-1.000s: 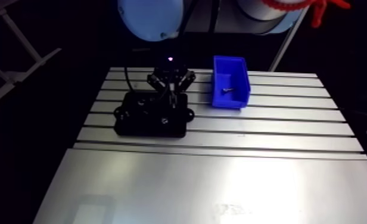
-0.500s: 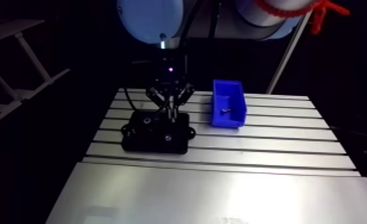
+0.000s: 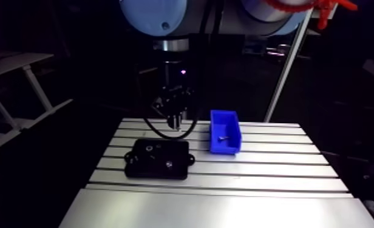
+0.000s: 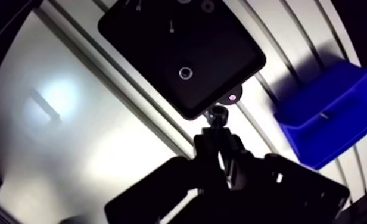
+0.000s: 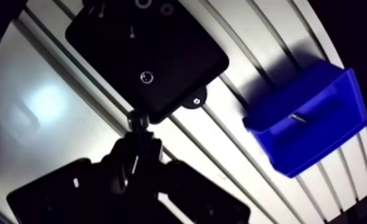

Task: Pick up the M10 bolt from the tray and put it into the blue bin.

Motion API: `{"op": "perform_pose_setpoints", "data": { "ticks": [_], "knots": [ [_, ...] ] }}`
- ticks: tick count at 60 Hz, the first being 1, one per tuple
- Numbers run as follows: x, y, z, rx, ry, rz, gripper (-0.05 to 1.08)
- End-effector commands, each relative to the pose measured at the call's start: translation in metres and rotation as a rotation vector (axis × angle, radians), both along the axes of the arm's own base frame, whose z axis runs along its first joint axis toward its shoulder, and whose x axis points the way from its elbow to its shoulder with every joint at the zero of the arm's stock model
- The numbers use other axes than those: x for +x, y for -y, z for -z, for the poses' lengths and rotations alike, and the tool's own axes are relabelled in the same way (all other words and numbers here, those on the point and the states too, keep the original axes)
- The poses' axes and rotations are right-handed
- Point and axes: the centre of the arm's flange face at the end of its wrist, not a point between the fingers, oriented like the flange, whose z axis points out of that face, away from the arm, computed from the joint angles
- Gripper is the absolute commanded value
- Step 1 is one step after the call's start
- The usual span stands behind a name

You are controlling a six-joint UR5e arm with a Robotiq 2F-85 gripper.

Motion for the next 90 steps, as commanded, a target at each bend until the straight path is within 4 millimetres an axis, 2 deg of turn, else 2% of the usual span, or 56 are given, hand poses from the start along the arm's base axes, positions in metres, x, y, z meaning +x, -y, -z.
{"op": "perform_pose_setpoints", "data": {
  "ticks": [1,3,4,5,6,7,8,9,16,18,23,25,37,44,46,58,65,80,90],
  "knots": [
    [-0.01,-0.038,-0.039,-0.023,-0.03,-0.346,1.06],
    [-0.017,-0.061,-0.047,-0.026,-0.045,-0.412,1.06],
    [-0.017,-0.061,-0.047,-0.026,-0.045,-0.412,1.06],
    [-0.021,-0.075,-0.052,-0.028,-0.055,-0.44,1.06],
    [-0.021,-0.075,-0.052,-0.028,-0.055,-0.44,1.06],
    [-0.024,-0.085,-0.054,-0.031,-0.06,-0.471,1.06],
    [-0.024,-0.085,-0.054,-0.031,-0.06,-0.471,1.06],
    [-0.028,-0.094,-0.055,-0.033,-0.064,-0.502,1.06],
    [-0.04,-0.107,-0.051,-0.033,-0.062,-0.584,1.07],
    [-0.051,-0.118,-0.04,-0.039,-0.051,-0.621,1.07],
    [-0.06,-0.127,-0.037,-0.038,-0.056,-0.656,1.07],
    [-0.069,-0.139,-0.034,-0.036,-0.064,-0.692,1.07],
    [-0.094,-0.163,-0.025,-0.03,-0.074,-0.711,1.07],
    [-0.105,-0.168,-0.013,-0.022,-0.085,-0.711,1.07],
    [-0.112,-0.169,-0.001,-0.019,-0.089,-0.714,1.07],
    [-0.119,-0.172,0.022,-0.025,-0.072,-0.715,1.07],
    [-0.12,-0.171,0.025,-0.025,-0.072,-0.718,1.07],
    [-0.131,-0.17,0.044,-0.015,-0.081,-0.719,1.07],
    [-0.138,-0.161,0.058,-0.013,-0.085,-0.729,1.07]
  ]
}}
